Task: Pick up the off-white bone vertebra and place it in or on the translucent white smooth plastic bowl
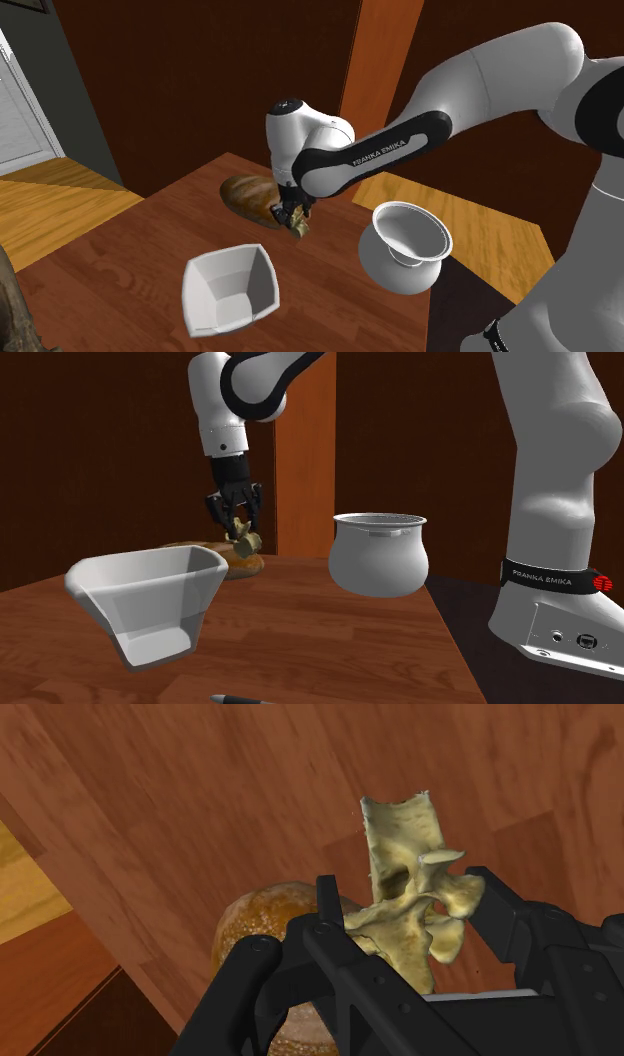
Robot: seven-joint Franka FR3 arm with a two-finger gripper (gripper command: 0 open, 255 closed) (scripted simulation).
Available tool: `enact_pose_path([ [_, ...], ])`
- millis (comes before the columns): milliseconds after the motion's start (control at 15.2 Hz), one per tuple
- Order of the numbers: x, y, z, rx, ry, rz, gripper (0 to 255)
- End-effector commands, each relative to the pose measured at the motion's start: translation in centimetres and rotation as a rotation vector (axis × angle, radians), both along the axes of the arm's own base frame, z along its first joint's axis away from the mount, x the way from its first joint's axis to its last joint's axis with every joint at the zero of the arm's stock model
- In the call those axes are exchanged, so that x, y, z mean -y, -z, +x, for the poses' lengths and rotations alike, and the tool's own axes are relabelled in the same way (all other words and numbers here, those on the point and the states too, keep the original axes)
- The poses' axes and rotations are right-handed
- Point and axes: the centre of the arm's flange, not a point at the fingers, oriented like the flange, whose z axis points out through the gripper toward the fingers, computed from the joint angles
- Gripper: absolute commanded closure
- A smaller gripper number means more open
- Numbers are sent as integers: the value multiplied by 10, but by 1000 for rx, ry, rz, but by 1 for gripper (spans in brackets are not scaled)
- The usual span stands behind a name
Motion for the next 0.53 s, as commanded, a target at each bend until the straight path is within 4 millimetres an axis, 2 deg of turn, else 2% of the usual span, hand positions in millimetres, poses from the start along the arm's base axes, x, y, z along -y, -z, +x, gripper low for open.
enact_pose_path([
  [0,0,-11,0,0,0,0,255],
  [462,0,-48,0,0,0,0,255],
])
